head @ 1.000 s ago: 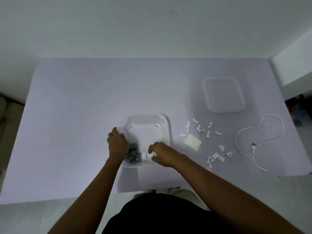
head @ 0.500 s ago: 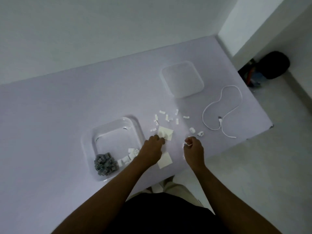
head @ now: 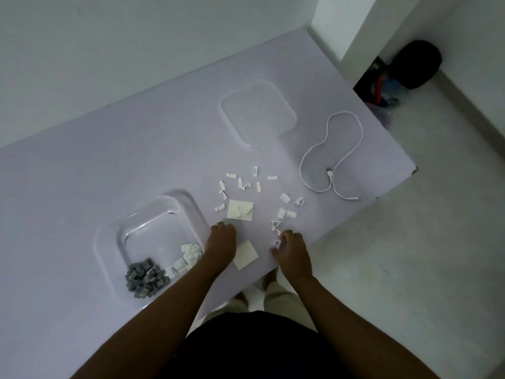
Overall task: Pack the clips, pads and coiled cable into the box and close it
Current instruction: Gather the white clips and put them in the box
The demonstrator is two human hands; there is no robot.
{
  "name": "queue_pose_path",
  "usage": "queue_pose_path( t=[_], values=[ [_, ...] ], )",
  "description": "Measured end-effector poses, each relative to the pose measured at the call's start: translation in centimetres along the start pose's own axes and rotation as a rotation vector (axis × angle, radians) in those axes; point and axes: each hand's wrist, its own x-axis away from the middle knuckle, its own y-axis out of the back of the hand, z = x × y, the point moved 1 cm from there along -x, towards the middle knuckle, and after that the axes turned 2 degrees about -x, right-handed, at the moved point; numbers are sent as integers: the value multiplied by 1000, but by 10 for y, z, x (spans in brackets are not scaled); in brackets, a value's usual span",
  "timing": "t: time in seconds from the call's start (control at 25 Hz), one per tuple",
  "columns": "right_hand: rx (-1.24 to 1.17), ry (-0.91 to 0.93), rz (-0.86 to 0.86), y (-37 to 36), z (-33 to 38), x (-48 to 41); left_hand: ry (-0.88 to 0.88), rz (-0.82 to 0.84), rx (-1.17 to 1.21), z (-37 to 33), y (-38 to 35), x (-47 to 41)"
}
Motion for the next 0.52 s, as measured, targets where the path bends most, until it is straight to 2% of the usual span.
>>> queue_pose_path(
  t=[0.12, 0.2, 0.28, 0.32, 0.36, 0.4, 0.52],
  values=[
    [-17, 20, -6, 1, -2, -9, 105, 25, 318, -14, 8, -11],
    [-116, -9, -17, 4, -5, -17, 276, 109, 741, -29, 15, -15],
    [-386, -174, -39, 16, -7, -24, 423, 220, 1126, -42, 17, -17],
    [-609, -293, -31, 23, -9, -28, 430, 260, 1181, -48, 17, -18],
    [-817, -399, -2, 32, -10, -32, 407, 255, 1144, -54, 15, -21],
    [-995, -472, 41, 42, -11, -36, 342, 189, 1006, -58, 12, -25],
    [-1251, -537, 194, 72, -17, -52, 97, -106, 455, -77, -1, -34]
  ],
)
